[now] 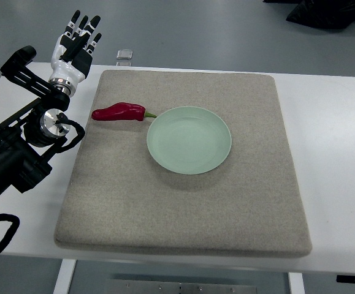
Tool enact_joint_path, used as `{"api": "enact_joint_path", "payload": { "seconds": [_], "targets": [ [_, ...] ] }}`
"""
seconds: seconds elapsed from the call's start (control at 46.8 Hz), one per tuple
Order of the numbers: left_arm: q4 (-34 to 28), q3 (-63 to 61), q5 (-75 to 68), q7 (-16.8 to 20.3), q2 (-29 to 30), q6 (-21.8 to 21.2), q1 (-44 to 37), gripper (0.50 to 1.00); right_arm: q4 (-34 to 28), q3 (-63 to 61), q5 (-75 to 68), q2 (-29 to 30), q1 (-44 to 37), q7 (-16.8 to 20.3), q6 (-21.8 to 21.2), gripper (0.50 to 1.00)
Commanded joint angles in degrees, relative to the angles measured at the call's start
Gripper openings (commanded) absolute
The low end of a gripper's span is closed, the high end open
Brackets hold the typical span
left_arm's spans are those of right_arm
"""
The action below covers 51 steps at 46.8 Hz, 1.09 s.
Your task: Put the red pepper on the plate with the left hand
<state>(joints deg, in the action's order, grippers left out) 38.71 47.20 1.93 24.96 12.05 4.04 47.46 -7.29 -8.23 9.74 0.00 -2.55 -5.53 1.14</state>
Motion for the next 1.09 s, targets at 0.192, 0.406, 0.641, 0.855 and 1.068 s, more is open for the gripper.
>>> {"api": "enact_joint_path", "payload": {
  "seconds": [0.192, 0.406, 0.641, 0.855, 1.068],
  "targets": [
    [-0.04, -0.09, 0.0, 0.0, 0.08, 0.0, 0.0, 1.0, 0.0, -0.03, 0.01, 0.0, 0.0, 0.0, 0.0, 0.932],
    [-0.04, -0.09, 0.18, 0.0, 0.08, 0.0, 0.0, 1.0, 0.0, 0.06, 0.01, 0.0, 0.0, 0.0, 0.0, 0.932],
    [-0.39, -0.44, 0.44, 0.0, -0.01, 0.0, -0.09, 1.0, 0.0, 0.06, 0.01, 0.0, 0.0, 0.0, 0.0, 0.932],
    [-0.74, -0.53, -0.08, 0.0, 0.08, 1.67, 0.0, 1.0, 0.0, -0.03, 0.01, 0.0, 0.0, 0.0, 0.0, 0.932],
    [-0.83, -0.71, 0.0, 0.0, 0.08, 2.99, -0.18, 1.0, 0.0, -0.03, 0.01, 0.0, 0.0, 0.0, 0.0, 0.932]
  ]
}}
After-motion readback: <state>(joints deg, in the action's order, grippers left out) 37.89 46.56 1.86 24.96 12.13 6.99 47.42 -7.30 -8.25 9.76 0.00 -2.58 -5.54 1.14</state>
